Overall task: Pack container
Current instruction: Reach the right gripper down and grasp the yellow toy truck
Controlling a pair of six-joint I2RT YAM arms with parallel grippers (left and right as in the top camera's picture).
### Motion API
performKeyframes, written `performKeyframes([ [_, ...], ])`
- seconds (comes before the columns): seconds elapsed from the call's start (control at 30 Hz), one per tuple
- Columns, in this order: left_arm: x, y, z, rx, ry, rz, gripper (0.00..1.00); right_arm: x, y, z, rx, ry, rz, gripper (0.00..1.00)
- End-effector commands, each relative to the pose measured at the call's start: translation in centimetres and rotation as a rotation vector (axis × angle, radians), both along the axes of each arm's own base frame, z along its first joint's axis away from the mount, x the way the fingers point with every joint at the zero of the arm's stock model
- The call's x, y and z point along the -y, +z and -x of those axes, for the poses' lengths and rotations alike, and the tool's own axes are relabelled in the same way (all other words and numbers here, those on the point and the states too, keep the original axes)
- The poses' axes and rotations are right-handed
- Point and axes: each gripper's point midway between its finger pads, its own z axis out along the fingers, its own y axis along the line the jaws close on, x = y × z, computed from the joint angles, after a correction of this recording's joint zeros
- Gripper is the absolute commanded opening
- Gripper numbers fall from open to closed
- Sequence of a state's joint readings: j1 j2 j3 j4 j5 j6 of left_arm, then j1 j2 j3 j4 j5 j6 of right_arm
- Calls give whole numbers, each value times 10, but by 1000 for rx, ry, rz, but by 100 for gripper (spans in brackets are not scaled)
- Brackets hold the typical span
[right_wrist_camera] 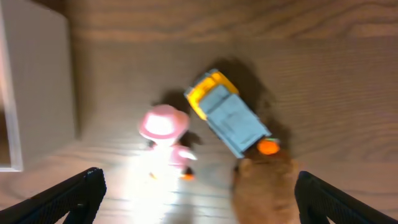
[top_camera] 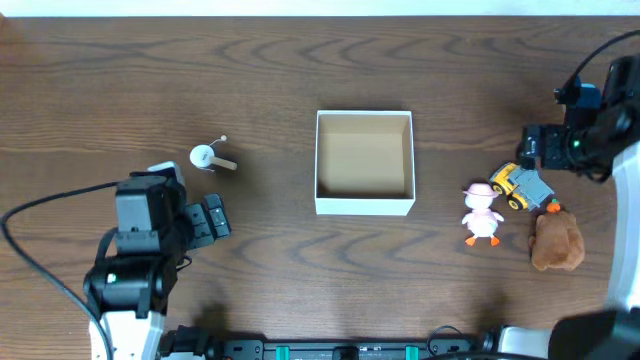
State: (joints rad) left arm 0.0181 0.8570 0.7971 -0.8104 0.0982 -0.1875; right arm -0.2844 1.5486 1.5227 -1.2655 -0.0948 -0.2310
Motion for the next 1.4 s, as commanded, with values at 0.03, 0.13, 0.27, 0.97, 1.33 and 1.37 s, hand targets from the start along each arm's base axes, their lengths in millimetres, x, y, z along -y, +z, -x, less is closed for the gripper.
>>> performKeyframes([
  [0.03,7,5,-4,7,-13,46,98,8,-12,-3,-48,197,64,99],
  [0.13,7,9,-8,31,-13,46,98,7,-34,0,-117,342,68,99],
  [0.27,7,11,-10,44,-13,45,98,11,-59,-9,-153,472,83,99],
  [0.97,5,24,-25,124,-11,37,98,27,-140,-7,-362,463,59,85],
  [1.33,5,24,-26,126,-11,37,98,27,-151,-5,-361,455,59,92],
  [1.37,5,24,-26,127,-11,37,98,26,-154,-4,-362,455,59,92],
])
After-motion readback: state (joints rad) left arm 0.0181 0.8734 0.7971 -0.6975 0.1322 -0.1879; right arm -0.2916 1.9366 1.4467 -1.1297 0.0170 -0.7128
